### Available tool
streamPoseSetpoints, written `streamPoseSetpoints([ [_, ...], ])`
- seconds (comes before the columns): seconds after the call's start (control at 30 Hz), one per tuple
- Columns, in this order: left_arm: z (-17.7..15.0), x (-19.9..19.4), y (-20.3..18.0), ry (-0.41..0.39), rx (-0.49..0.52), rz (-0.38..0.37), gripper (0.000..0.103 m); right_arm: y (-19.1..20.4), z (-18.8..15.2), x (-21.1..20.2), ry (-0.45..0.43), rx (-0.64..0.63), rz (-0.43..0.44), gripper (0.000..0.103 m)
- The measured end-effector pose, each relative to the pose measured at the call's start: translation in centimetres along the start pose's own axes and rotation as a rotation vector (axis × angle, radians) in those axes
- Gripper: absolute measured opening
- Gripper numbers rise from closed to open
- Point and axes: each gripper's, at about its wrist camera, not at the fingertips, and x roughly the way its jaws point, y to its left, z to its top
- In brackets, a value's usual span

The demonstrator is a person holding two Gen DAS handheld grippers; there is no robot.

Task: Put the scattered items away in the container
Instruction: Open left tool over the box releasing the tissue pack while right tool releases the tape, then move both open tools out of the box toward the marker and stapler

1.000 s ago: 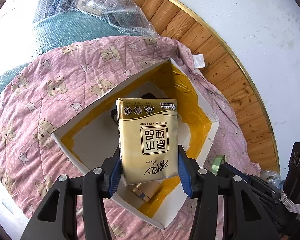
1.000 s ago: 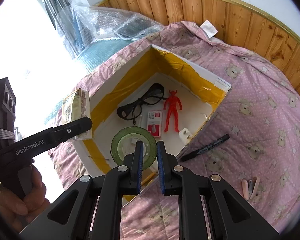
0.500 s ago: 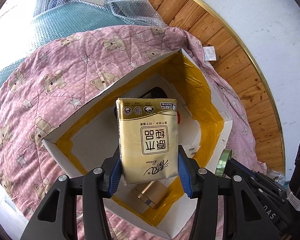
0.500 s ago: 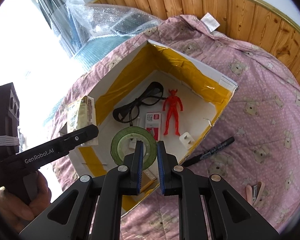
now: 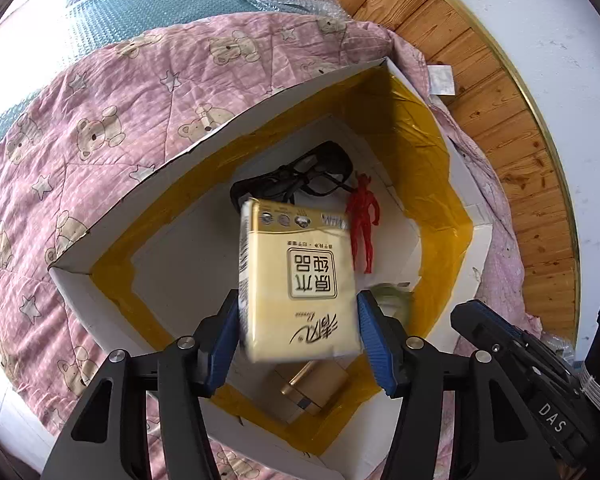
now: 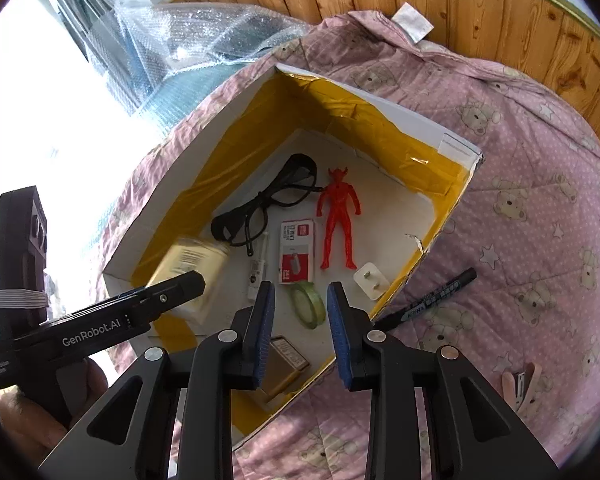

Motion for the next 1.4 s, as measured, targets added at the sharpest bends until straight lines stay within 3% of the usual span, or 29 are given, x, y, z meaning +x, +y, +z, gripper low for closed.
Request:
streamPoseSetpoints([
  [0.53,1.1,-2.2,0.9,-0.053,-0.017,0.005,0.058,-0.5,-0.8,-0.2,0.017,0.031,0.032,0.03],
  [1.4,-3.3,-5.7,-2.6,-0.066,0.088,-0.048,0.058,1.0,-4.4,-4.8,-0.052,0.033,0.057,0.03],
])
